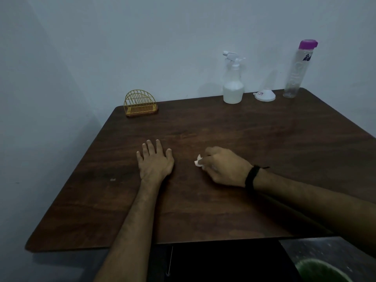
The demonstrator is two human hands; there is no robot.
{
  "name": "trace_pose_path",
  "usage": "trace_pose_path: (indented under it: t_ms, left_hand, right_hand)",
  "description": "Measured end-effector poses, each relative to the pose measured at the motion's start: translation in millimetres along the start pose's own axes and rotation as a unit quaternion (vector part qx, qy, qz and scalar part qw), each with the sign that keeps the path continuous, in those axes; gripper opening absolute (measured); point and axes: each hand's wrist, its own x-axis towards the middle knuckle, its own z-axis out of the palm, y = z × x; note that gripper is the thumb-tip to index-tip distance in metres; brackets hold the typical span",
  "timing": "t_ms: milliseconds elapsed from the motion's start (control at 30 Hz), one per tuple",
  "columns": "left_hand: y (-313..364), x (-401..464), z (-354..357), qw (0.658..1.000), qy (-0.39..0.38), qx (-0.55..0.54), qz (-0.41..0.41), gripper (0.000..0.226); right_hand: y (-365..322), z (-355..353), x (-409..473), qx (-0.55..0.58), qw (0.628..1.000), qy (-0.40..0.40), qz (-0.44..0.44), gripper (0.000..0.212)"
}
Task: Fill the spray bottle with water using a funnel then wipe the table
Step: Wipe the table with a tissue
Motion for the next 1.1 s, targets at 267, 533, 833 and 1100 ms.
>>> trace_pose_path:
  t_ms: [267,533,833,1100]
  left_hand:
    - [-2.3,-2.1,0.3,1.0,0.009,-0.006,0.012,0.068]
    - [-0.8,-0.3,3.9,0.999,0.03,-0.007,0.015,0.063]
    - [-3.2,-0.6,3.6,0.999,0.029,-0.003,0.015,0.062]
    - [-1.3,2.7,6.8,0.999,0.04,0.001,0.017,0.062]
  right_hand:
    - [56.8,3.8,84.0,-0.044,0.987,0.03,0.15,0.023]
    - [-5.2,29.0,91.0,0.027,0.999,-0.017,-0.022,0.02]
    - [66.7,23.7,174.3,-0.017,0.992,0.01,0.127,0.027]
    - [19.1,39.8,154.7,0.007,0.999,-0.035,-0.006,0.023]
